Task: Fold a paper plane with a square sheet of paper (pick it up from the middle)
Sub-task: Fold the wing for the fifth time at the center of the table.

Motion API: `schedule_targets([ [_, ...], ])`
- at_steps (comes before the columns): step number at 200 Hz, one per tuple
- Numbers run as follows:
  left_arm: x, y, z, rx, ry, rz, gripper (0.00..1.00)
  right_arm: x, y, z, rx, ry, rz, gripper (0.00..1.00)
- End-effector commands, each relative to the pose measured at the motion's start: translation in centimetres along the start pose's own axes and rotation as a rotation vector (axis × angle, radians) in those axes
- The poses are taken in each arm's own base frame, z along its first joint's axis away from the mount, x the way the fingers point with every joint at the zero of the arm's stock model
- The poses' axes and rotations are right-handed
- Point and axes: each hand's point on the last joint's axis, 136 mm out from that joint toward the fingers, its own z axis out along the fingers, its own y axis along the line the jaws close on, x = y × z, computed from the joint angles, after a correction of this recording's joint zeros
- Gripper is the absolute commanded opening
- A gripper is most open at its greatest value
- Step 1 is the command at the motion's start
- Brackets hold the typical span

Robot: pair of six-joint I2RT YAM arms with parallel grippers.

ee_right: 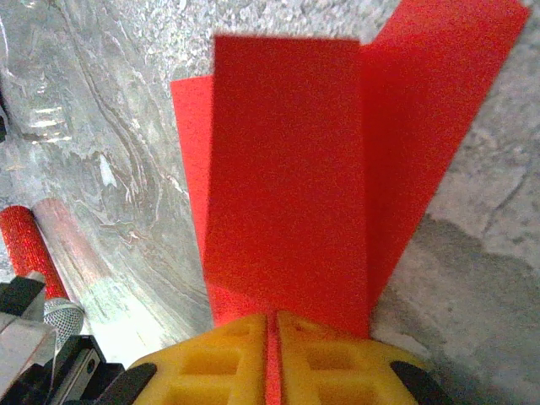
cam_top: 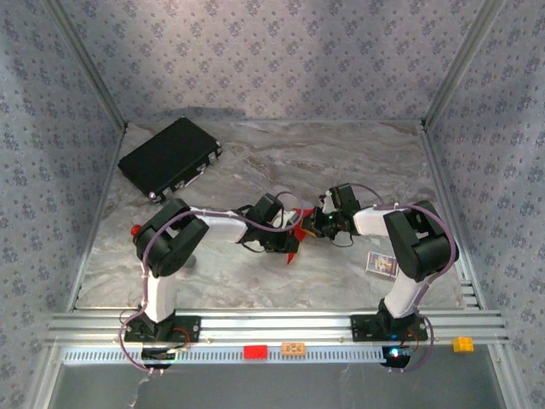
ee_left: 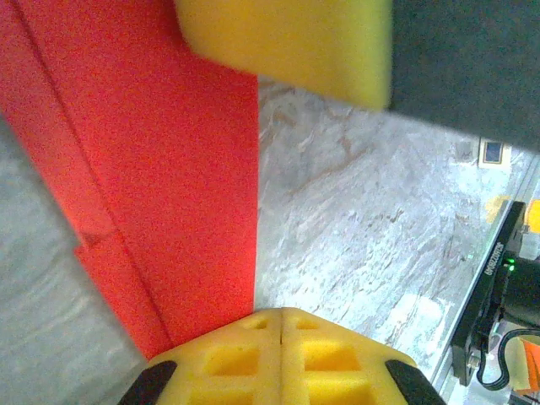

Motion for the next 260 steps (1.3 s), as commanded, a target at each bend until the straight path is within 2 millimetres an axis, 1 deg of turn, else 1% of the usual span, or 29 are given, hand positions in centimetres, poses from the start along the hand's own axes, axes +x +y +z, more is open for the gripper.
schedule_targets([
  [1, 4.3, 1.9, -0.3, -0.072, 0.122, -0.061, 0.06, 1.4, -4.5, 0.7, 0.163, 0.032, 0.057, 0.15],
  [32, 6.0, 2.1, -0.7, -0.09, 0.161, -0.045, 0.05, 1.5, -4.5, 0.7, 0.163, 0.034, 0.058, 0.15],
  [58, 7.7, 2.8, -0.9, -0.108, 0.18, -0.062, 0.05, 1.5, -4.5, 0.7, 0.165, 0.034, 0.058, 0.14],
  [81, 8.8, 3.3, -1.2, -0.132, 0.187, -0.067, 0.05, 1.4, -4.5, 0.7, 0.163, 0.033, 0.058, 0.15],
  [102, 9.2, 3.3, -1.7, -0.141, 0.179, -0.07, 0.04, 1.5, -4.4, 0.7, 0.162, 0.035, 0.058, 0.14],
  [117, 8.9, 2.7, -2.2, -0.133, 0.155, -0.057, 0.03, 1.5, -4.4, 0.7, 0.161, 0.035, 0.059, 0.15],
  [132, 8.1, 1.6, -2.9, -0.115, 0.114, -0.027, 0.02, 1.5, -4.2, 0.8, 0.156, 0.035, 0.058, 0.15],
  [160, 5.9, -1.1, -4.5, -0.063, 0.024, 0.031, 0.01, 1.6, -4.1, 0.8, 0.154, 0.035, 0.059, 0.15],
  [185, 3.1, -3.2, -5.2, 0.0, -0.061, 0.049, 0.01, 1.6, -4.1, 0.9, 0.151, 0.036, 0.062, 0.14],
  [200, 1.1, -3.8, -5.0, 0.041, -0.086, 0.036, 0.01, 1.5, -4.0, 0.9, 0.149, 0.034, 0.061, 0.15],
  [222, -1.4, -4.3, -4.0, 0.064, -0.097, 0.023, 0.01, 1.5, -3.9, 0.8, 0.144, 0.037, 0.058, 0.15],
  [243, -3.2, -4.2, -2.9, 0.06, -0.101, 0.023, 0.02, 1.5, -3.8, 0.8, 0.14, 0.036, 0.058, 0.15],
  [260, -4.2, -3.7, -1.9, 0.044, -0.095, 0.012, 0.02, 1.4, -3.8, 0.8, 0.139, 0.035, 0.062, 0.15],
])
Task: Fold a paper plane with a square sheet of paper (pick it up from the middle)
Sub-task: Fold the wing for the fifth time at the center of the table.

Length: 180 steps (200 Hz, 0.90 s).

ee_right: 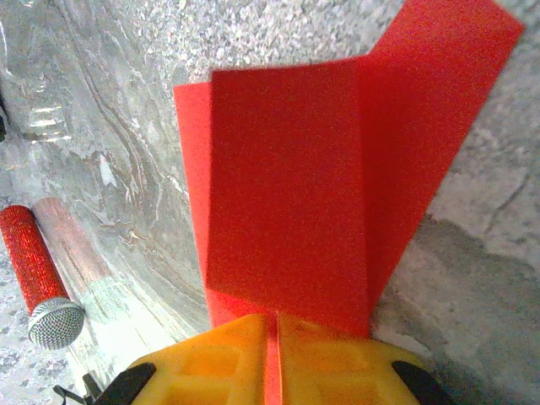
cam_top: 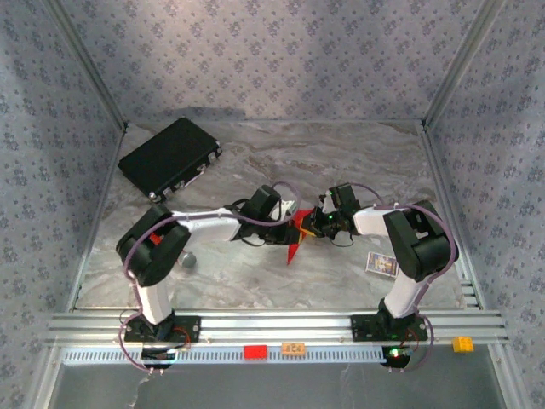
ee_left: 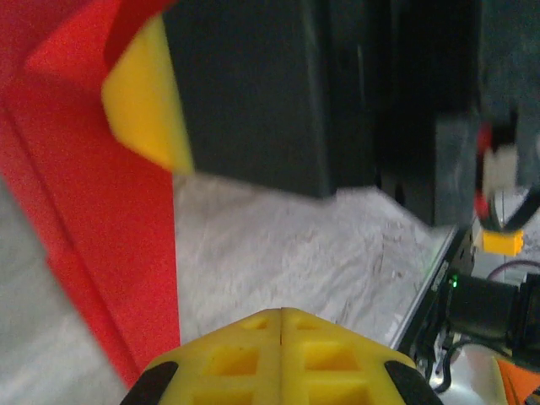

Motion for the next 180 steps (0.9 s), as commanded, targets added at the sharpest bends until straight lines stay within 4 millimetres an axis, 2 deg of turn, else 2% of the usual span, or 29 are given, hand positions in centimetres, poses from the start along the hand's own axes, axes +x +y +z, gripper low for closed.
schedule_targets([
  [1, -1.4, -0.2, 1.1, 0.013, 0.005, -0.004, 0.02, 1.4, -3.9, 0.7, 0.14, 0.03, 0.063, 0.15],
  [45, -1.0, 3.2, 2.9, -0.091, 0.032, -0.039, 0.01, 1.3, -3.7, 0.6, 0.124, 0.027, 0.067, 0.15],
  [85, 1.0, 6.7, 3.3, -0.191, 0.06, -0.078, 0.0, 1.4, -3.5, 0.5, 0.115, 0.027, 0.066, 0.16],
  [117, 4.0, 7.3, 3.2, -0.16, 0.125, -0.094, 0.0, 0.7, -2.2, -0.2, 0.07, 0.002, 0.044, 0.17],
  [143, 6.3, 7.6, 2.5, -0.125, 0.186, -0.077, 0.0, -0.7, -0.2, -2.2, 0.028, -0.059, 0.008, 0.18],
  [180, 7.2, 7.7, 1.7, -0.095, 0.211, -0.063, 0.0, -1.9, 1.7, -5.3, -0.003, -0.15, -0.059, 0.19],
])
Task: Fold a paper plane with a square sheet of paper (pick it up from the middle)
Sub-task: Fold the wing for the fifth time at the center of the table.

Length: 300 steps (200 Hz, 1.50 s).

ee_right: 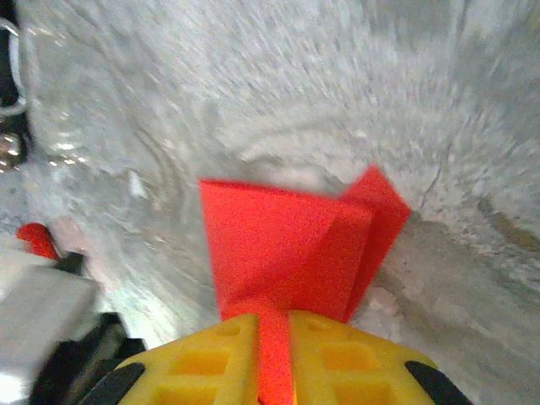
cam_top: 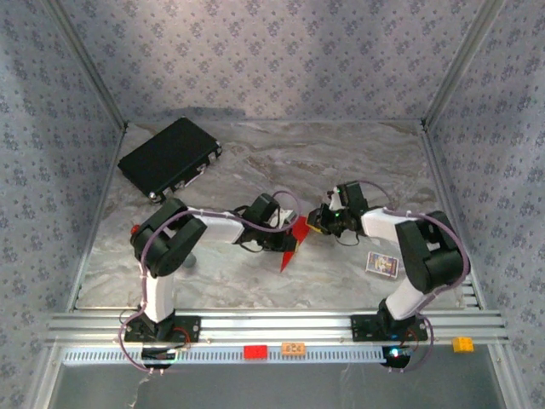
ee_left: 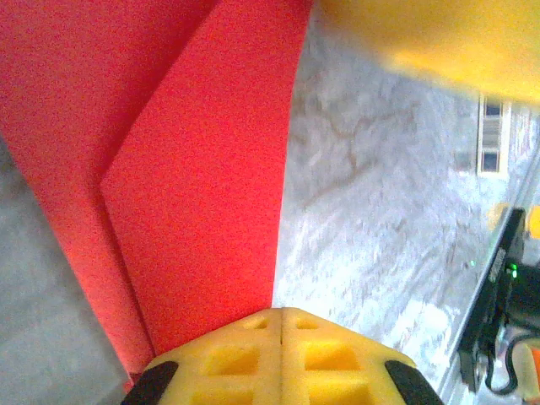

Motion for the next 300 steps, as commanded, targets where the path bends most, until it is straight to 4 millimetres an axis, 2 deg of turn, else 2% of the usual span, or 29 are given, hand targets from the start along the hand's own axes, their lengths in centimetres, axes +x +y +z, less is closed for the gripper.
schedule_targets([
  [1, 4.6, 3.5, 0.0, -0.08, 0.141, -0.073, 0.0, -0.7, 0.7, -1.9, 0.003, -0.057, -0.052, 0.19],
  [23, 4.4, 3.4, 0.1, -0.067, 0.137, -0.073, 0.0, 0.0, 1.7, -2.0, -0.029, -0.053, -0.094, 0.18],
  [78, 4.1, 3.6, 0.0, -0.07, 0.117, -0.085, 0.0, 3.4, 3.2, 0.4, -0.047, 0.039, -0.205, 0.16],
  [148, 3.7, 3.7, -0.1, -0.067, 0.09, -0.106, 0.0, 4.6, 1.2, 2.9, 0.004, 0.121, -0.196, 0.15],
  [176, 4.0, 4.2, -0.2, -0.079, 0.098, -0.112, 0.0, 3.4, -1.4, 3.1, 0.071, 0.092, -0.135, 0.15],
  [197, 4.2, 4.7, -0.3, -0.093, 0.104, -0.118, 0.0, 2.1, -2.6, 3.0, 0.084, 0.061, -0.09, 0.15],
  [250, 4.9, 5.4, -0.1, -0.104, 0.12, -0.133, 0.0, 0.0, -4.0, 2.3, 0.152, 0.024, -0.057, 0.15],
  [300, 4.9, 5.3, -0.2, -0.096, 0.119, -0.131, 0.0, -1.6, -5.1, 1.8, 0.177, -0.017, -0.026, 0.15],
])
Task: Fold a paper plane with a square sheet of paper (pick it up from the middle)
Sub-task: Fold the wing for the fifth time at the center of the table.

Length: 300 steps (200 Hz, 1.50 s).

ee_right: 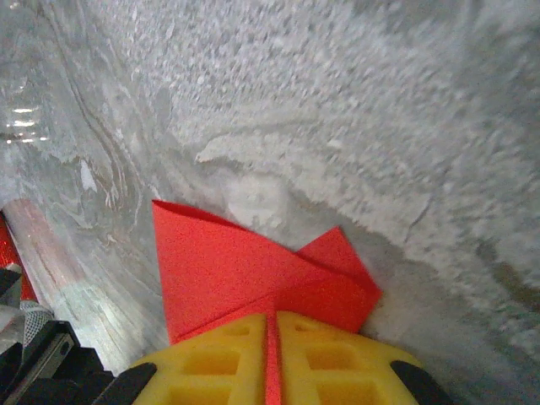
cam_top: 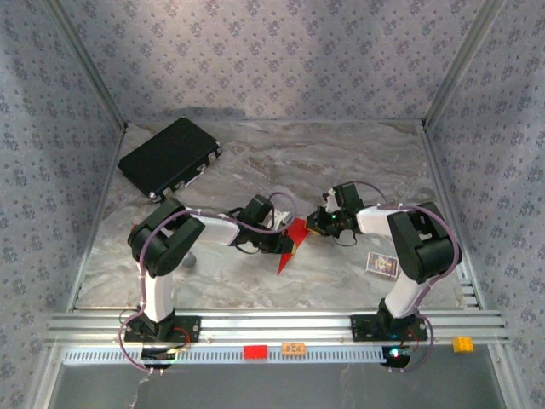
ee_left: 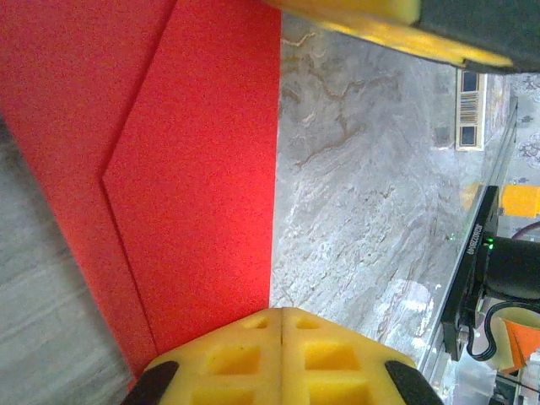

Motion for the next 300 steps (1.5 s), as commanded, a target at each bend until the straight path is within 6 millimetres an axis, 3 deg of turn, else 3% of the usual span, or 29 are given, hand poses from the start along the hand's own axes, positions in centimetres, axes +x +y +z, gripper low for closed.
schedule_targets([
  [1, 4.3, 5.0, 0.1, -0.152, 0.105, -0.132, 0.0, -2.0, -3.2, -0.3, 0.127, -0.07, 0.03, 0.14],
  [67, 4.4, 5.0, 0.2, -0.146, 0.1, -0.134, 0.0, -3.8, -3.7, -1.3, 0.15, -0.125, 0.049, 0.15],
  [123, 4.4, 5.0, 0.3, -0.139, 0.099, -0.134, 0.0, -5.9, 0.4, -5.1, 0.102, -0.207, -0.01, 0.15],
  [149, 4.2, 4.9, 0.3, -0.134, 0.09, -0.135, 0.0, -4.7, 2.7, -5.2, 0.014, -0.183, -0.054, 0.16],
  [184, 3.9, 4.8, 0.3, -0.131, 0.077, -0.136, 0.0, -1.3, 4.7, -3.0, -0.059, -0.086, -0.093, 0.15],
  [227, 3.6, 4.4, 0.2, -0.121, 0.07, -0.134, 0.0, 1.7, 2.9, 0.0, -0.009, 0.01, -0.065, 0.08],
  [250, 3.1, 3.6, 0.1, -0.102, 0.065, -0.126, 0.0, 1.8, 0.7, 0.5, 0.051, 0.008, -0.03, 0.07],
  [300, 0.7, 0.4, -0.8, -0.06, 0.025, -0.072, 0.02, 1.8, -1.2, 0.5, 0.117, 0.012, -0.016, 0.05],
])
